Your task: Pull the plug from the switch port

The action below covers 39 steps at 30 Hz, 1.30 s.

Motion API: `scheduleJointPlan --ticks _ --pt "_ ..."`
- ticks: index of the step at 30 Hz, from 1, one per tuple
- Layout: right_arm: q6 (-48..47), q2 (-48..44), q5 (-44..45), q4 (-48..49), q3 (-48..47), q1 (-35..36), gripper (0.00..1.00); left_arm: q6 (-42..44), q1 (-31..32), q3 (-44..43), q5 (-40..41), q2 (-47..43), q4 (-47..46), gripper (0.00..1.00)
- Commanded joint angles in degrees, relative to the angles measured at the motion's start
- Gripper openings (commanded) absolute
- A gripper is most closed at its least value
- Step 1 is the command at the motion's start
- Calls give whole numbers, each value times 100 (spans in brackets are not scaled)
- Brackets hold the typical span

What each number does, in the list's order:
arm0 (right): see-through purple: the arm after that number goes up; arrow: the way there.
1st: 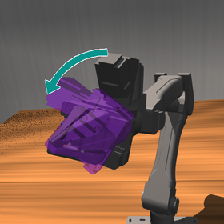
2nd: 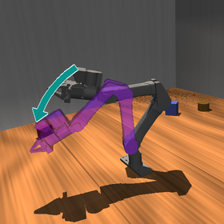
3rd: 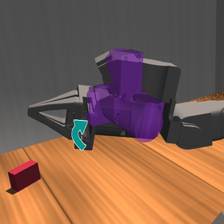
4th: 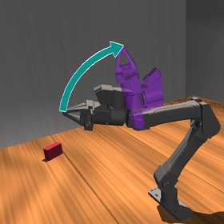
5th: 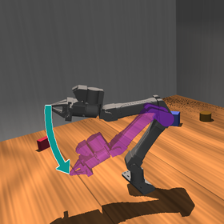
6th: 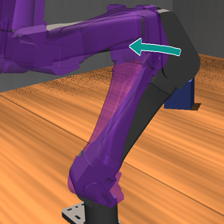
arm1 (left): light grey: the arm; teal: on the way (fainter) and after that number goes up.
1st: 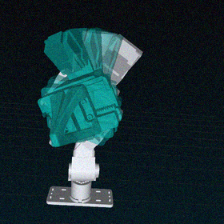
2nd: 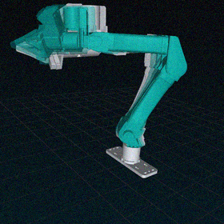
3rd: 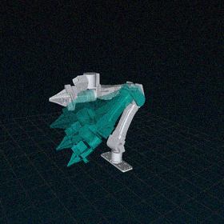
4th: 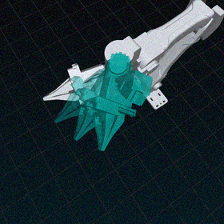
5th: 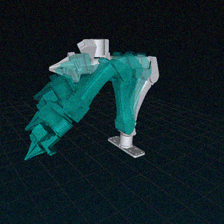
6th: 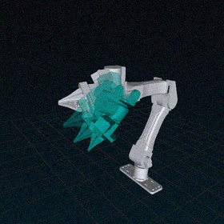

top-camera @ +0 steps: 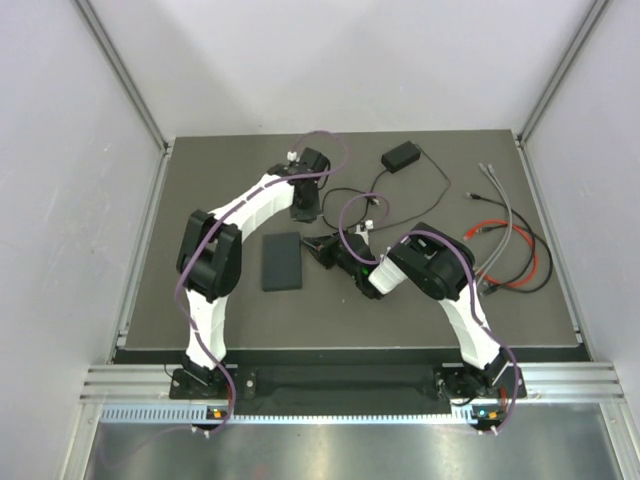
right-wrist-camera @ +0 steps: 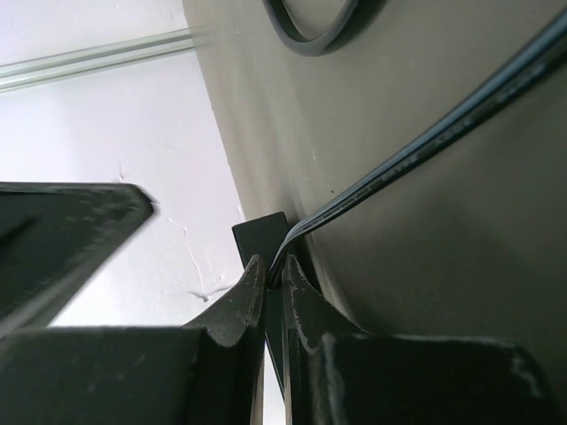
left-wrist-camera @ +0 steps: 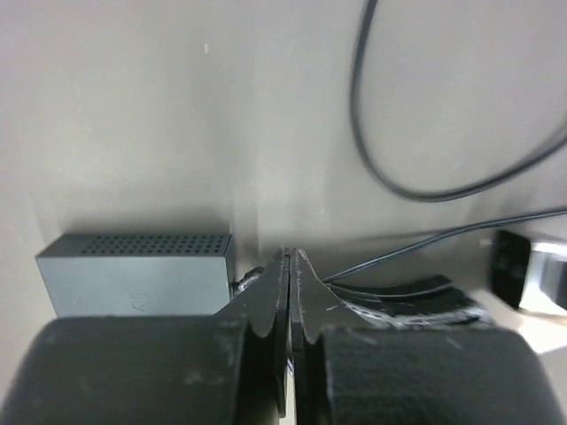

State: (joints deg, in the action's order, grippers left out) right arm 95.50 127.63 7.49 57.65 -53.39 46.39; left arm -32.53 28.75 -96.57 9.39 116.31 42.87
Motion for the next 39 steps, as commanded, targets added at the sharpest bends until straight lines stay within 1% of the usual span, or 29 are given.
scheduleJointPlan --ticks 1,7,10,12,15,18,20,24,28,33,34,37,38,39 --pt "329 236 -125 -553 -14 98 0 133 139 -222 687 269 713 0" --pt "258 236 -125 -597 -40 107 0 124 157 -178 907 453 749 0" --pt "328 218 -20 -492 65 98 0 168 183 -186 1082 559 837 0" --pt "320 183 51 -404 135 98 0 230 201 -195 1022 638 889 0" --pt "425 200 139 -237 223 54 0 239 227 -195 1135 752 995 0" --pt "644 209 358 -35 381 10 0 239 227 -20 1258 726 960 0" --pt "829 209 464 71 478 -33 0 221 227 121 1486 674 951 0" --pt "1119 218 631 579 802 -121 0 239 227 218 1619 603 942 0" --pt "1085 183 666 677 944 -244 0 230 236 314 1601 542 898 0" --pt "944 69 640 458 979 -280 0 239 227 324 1505 542 828 0" --pt "735 43 614 423 970 -306 0 274 236 358 1470 489 802 0" --pt "191 -107 403 -191 716 -411 0 388 236 656 1242 218 504 0" --pt "92 -203 377 -514 629 -420 0 406 245 727 1189 156 433 0" --pt "22 -247 420 -605 628 -420 0 414 245 858 1171 94 337 0"
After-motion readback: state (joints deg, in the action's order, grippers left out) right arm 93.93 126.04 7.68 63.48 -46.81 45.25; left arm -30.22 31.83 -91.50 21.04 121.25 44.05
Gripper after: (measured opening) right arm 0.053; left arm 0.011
